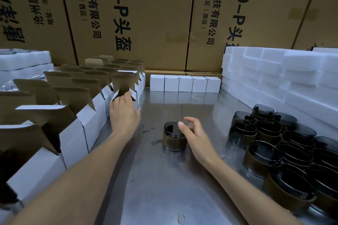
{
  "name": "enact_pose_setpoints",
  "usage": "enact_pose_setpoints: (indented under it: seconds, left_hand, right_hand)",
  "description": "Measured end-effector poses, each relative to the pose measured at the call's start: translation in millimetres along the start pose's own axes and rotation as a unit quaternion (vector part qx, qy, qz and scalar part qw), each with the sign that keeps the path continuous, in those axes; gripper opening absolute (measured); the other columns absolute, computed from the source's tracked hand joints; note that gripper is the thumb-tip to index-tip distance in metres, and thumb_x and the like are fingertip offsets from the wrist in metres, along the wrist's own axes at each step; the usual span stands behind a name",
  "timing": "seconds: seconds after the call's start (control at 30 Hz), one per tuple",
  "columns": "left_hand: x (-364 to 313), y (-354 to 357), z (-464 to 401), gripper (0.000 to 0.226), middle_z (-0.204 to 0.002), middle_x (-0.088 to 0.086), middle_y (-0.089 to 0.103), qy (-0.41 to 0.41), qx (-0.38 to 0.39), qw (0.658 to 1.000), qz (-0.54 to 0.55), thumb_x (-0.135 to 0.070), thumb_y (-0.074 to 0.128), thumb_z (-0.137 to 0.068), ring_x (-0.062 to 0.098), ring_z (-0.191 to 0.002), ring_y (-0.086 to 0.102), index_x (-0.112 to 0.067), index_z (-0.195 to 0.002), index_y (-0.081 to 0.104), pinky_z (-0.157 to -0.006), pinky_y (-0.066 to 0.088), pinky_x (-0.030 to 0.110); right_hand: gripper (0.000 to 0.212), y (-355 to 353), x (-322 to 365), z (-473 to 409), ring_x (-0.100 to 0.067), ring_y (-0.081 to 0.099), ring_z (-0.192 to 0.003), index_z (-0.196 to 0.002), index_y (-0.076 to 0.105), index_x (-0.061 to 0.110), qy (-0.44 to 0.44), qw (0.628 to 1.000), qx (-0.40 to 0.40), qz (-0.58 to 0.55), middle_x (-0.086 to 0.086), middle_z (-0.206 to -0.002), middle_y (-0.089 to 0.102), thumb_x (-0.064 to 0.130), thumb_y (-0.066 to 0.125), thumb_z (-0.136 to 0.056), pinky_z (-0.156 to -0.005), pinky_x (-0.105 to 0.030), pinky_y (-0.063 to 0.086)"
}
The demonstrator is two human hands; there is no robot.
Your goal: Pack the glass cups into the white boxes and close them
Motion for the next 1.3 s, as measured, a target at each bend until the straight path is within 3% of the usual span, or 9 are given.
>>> enact_pose_setpoints:
  seconds: [0.23,0.53,0.67,0.77,0.87,0.93,1.0,1.13,1.3]
  left_hand:
    - [-51,-14,38,0.031,-0.097,0.002,0.067,0.095,-0.028,0.989,0.106,-0.014,0.059,-0.092,0.024,-0.097,0.057,-0.013,-0.123,0.053,-0.098,0.033,0.033]
    - [-77,-24,53,0.021,-0.099,-0.01,0.067,0.128,0.033,0.972,0.194,-0.01,0.055,-0.095,0.015,-0.097,0.061,-0.02,-0.112,0.06,-0.088,0.035,0.025]
    - [-89,-37,61,0.021,-0.099,-0.011,0.065,0.149,0.027,0.958,0.244,-0.008,0.055,-0.094,0.011,-0.095,0.06,-0.022,-0.109,0.061,-0.081,0.049,0.029]
    - [-99,-54,73,0.021,-0.1,-0.014,0.061,0.207,-0.047,0.946,0.244,-0.006,0.058,-0.092,0.009,-0.092,0.057,-0.021,-0.106,0.063,-0.075,0.05,0.024]
    - [-84,-55,67,0.031,-0.112,-0.015,0.053,0.101,-0.071,0.938,0.325,-0.018,0.065,-0.09,0.006,-0.102,0.051,-0.023,-0.119,0.057,-0.089,0.046,0.023]
    - [-66,-33,61,0.054,-0.135,-0.009,0.049,-0.05,0.038,0.923,0.381,-0.036,0.066,-0.089,0.009,-0.124,0.045,-0.025,-0.137,0.046,-0.103,0.04,0.029]
    - [-61,-11,65,0.065,-0.142,-0.005,0.049,-0.113,0.138,0.9,0.397,-0.048,0.064,-0.086,0.015,-0.132,0.044,-0.022,-0.142,0.044,-0.107,0.039,0.034]
    - [-62,-8,72,0.056,-0.125,-0.006,0.063,-0.089,0.101,0.93,0.342,-0.055,0.064,-0.083,0.013,-0.118,0.056,-0.022,-0.128,0.059,-0.093,0.046,0.027]
    - [-69,-20,74,0.041,-0.111,-0.008,0.069,-0.048,0.038,0.959,0.278,-0.051,0.051,-0.092,0.009,-0.1,0.058,-0.023,-0.117,0.066,-0.08,0.04,0.023]
  right_hand:
    - [0.032,0,2,2,-0.003,0.057,-0.092,-0.119,0.051,0.03,-0.012,1.0,-0.004,-0.008,0.01,-0.092,0.063,0.049,0.05,-0.093,-0.078,-0.019,0.039]
    - [0.017,-2,9,4,-0.004,0.053,-0.071,-0.09,0.059,0.031,-0.025,0.999,-0.015,-0.033,0.011,-0.07,0.06,0.042,0.048,-0.095,-0.067,-0.022,0.038]
    - [0.007,-14,17,5,-0.01,0.058,-0.09,-0.101,0.057,0.026,-0.074,0.991,-0.088,-0.067,0.007,-0.097,0.061,0.028,0.051,-0.097,-0.078,-0.026,0.045]
    - [0.009,-21,25,12,0.001,0.054,-0.09,-0.106,0.054,0.026,-0.126,0.98,-0.136,-0.065,-0.002,-0.109,0.056,0.025,0.051,-0.097,-0.075,-0.015,0.043]
    - [0.018,-22,21,10,-0.002,0.054,-0.102,-0.116,0.049,0.03,-0.094,0.982,-0.135,-0.087,-0.001,-0.118,0.054,0.029,0.049,-0.098,-0.086,-0.024,0.046]
    - [0.025,-18,16,6,-0.013,0.054,-0.114,-0.123,0.046,0.032,-0.052,0.987,-0.111,-0.105,0.005,-0.121,0.054,0.034,0.047,-0.098,-0.099,-0.038,0.044]
    - [0.028,-14,13,5,-0.013,0.054,-0.115,-0.124,0.047,0.033,-0.031,0.989,-0.084,-0.117,0.01,-0.12,0.056,0.04,0.047,-0.097,-0.103,-0.042,0.042]
    - [0.044,-14,12,6,-0.003,0.053,-0.112,-0.126,0.053,0.027,-0.019,0.991,-0.079,-0.11,0.017,-0.116,0.057,0.049,0.058,-0.088,-0.099,-0.036,0.046]
    - [0.039,-22,12,5,0.002,0.055,-0.099,-0.111,0.06,0.023,-0.02,0.986,-0.136,-0.091,0.012,-0.109,0.061,0.05,0.065,-0.083,-0.078,-0.016,0.043]
Point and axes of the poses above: each hand's wrist, its own z-axis away from the middle knuckle, its own y-axis out of the palm, x = y × z, the point moved 6 cm from there along -z, towards the middle knuckle
